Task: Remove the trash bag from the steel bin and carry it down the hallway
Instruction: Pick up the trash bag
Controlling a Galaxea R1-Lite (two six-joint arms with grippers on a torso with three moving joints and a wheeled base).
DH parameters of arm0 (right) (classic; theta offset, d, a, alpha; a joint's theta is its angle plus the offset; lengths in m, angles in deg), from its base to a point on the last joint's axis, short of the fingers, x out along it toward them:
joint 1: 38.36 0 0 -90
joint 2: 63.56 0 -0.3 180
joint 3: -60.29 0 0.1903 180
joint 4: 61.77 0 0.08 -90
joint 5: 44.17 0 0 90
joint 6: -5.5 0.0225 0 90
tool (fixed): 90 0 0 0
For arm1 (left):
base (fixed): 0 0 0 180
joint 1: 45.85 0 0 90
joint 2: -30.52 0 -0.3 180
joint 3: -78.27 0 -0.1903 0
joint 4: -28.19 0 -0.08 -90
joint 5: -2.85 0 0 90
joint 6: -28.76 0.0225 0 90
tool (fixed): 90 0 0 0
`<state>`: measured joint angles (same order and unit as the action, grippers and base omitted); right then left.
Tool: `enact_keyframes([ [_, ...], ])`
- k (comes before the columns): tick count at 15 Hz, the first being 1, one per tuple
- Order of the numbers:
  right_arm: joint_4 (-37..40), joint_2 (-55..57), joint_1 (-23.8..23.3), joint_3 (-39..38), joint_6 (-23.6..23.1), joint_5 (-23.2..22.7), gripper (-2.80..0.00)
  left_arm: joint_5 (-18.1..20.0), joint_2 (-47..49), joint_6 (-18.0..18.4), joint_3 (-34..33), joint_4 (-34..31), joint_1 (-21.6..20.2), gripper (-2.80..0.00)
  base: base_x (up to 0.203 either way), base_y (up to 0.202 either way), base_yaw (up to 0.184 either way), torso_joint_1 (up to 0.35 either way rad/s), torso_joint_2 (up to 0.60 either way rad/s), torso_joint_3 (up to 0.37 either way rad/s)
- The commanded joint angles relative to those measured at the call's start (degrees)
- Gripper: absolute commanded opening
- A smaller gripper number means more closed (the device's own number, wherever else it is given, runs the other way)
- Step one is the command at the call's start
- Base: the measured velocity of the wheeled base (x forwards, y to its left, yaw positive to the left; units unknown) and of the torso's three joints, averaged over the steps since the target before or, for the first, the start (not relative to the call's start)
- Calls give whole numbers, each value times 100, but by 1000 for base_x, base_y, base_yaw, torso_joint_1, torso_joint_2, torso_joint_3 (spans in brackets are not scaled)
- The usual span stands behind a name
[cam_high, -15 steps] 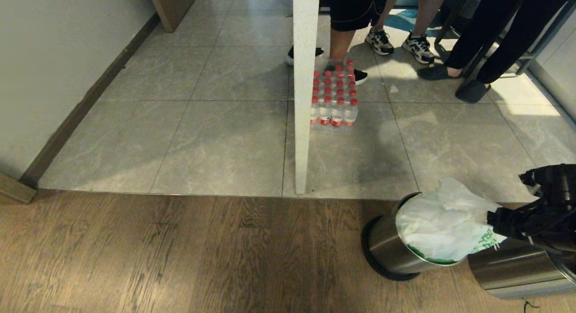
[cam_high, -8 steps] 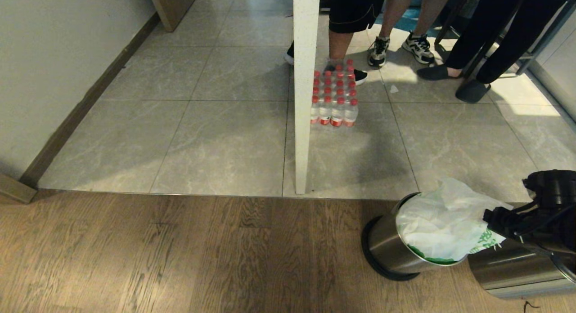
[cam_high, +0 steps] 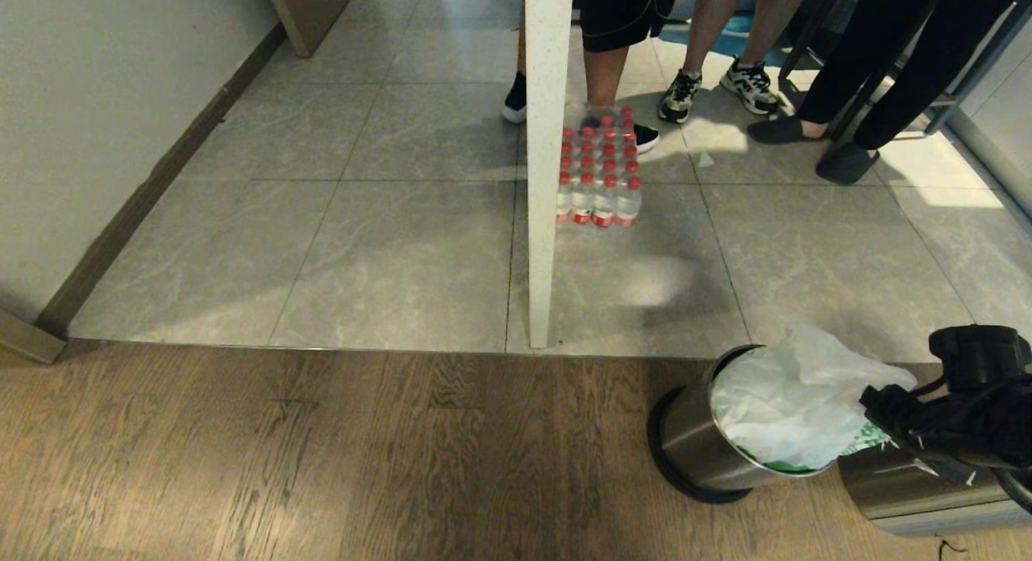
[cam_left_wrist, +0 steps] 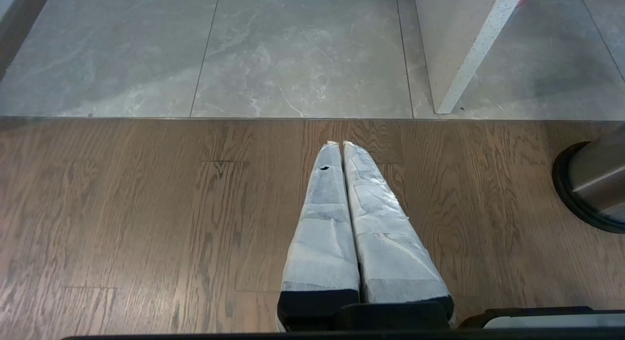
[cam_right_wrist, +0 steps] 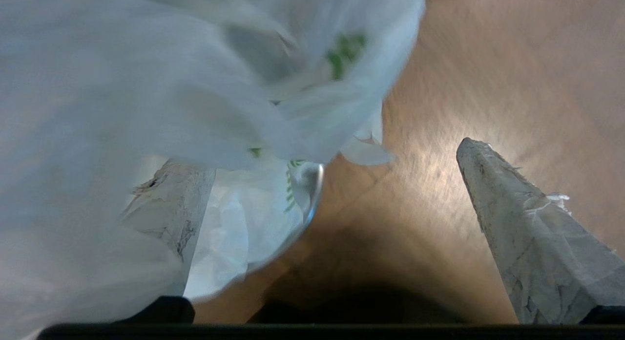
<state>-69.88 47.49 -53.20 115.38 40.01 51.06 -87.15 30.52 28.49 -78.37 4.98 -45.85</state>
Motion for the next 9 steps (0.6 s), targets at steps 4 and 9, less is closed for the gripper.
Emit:
enact_keyframes([
  [4, -18, 401, -51, -10, 446, -127, 0, 0, 0, 0, 0, 2, 0, -280, 0, 0, 0, 0, 0, 0],
  [9, -102, 681, -63, 356, 445, -158, 0, 0, 0, -2, 0, 2, 0, -280, 0, 0, 0, 0, 0, 0],
])
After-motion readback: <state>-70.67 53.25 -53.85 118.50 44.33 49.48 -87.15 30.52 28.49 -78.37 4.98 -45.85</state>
